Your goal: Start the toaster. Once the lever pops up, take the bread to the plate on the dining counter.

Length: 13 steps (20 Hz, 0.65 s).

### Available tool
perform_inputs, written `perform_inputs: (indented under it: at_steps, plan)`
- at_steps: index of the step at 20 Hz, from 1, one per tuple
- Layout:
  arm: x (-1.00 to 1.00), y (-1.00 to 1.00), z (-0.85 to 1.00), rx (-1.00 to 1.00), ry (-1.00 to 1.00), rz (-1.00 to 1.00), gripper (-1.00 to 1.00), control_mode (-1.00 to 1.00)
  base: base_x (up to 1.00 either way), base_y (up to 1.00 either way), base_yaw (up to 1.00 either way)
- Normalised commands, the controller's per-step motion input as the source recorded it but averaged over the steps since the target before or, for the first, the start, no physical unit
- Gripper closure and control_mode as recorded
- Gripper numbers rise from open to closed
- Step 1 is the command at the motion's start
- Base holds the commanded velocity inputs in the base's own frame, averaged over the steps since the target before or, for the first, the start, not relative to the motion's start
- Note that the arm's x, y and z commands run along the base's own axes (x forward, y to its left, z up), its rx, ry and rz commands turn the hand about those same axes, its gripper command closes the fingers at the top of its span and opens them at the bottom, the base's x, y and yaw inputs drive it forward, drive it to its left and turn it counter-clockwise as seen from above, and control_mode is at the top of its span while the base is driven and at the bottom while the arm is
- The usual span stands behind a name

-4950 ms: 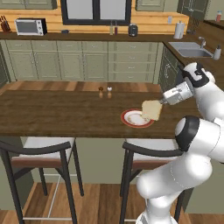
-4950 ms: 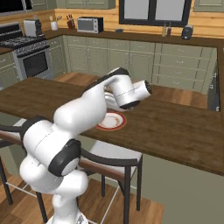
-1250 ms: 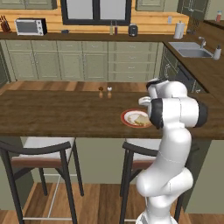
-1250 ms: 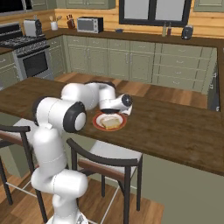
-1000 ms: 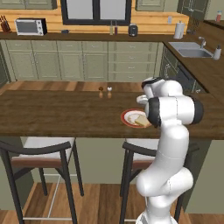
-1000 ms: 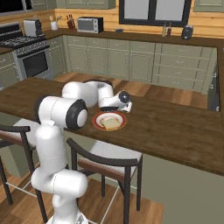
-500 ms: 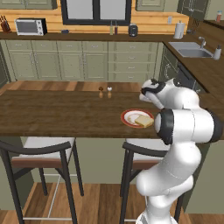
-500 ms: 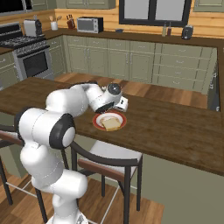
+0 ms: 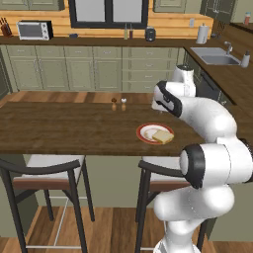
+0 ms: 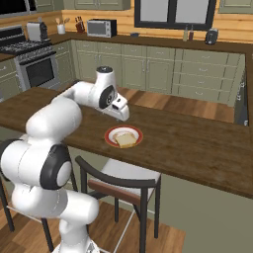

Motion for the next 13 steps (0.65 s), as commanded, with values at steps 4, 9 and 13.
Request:
perform_inputs:
  at_steps: [4,9,13]
  plan:
    - [-0.97,0.11,0.0,-0.05,0.35,-0.08,-1.0,-1.0,0.0,0.0,0.0]
    - [-0.99,0.0,-0.02,-0.01,0.23,-0.03,-1.0,-1.0,0.0,0.0,0.0]
    - [-0.99,0.0,-0.11,0.0,0.01,0.0,-1.0,-1.0,0.0,0.0,0.0]
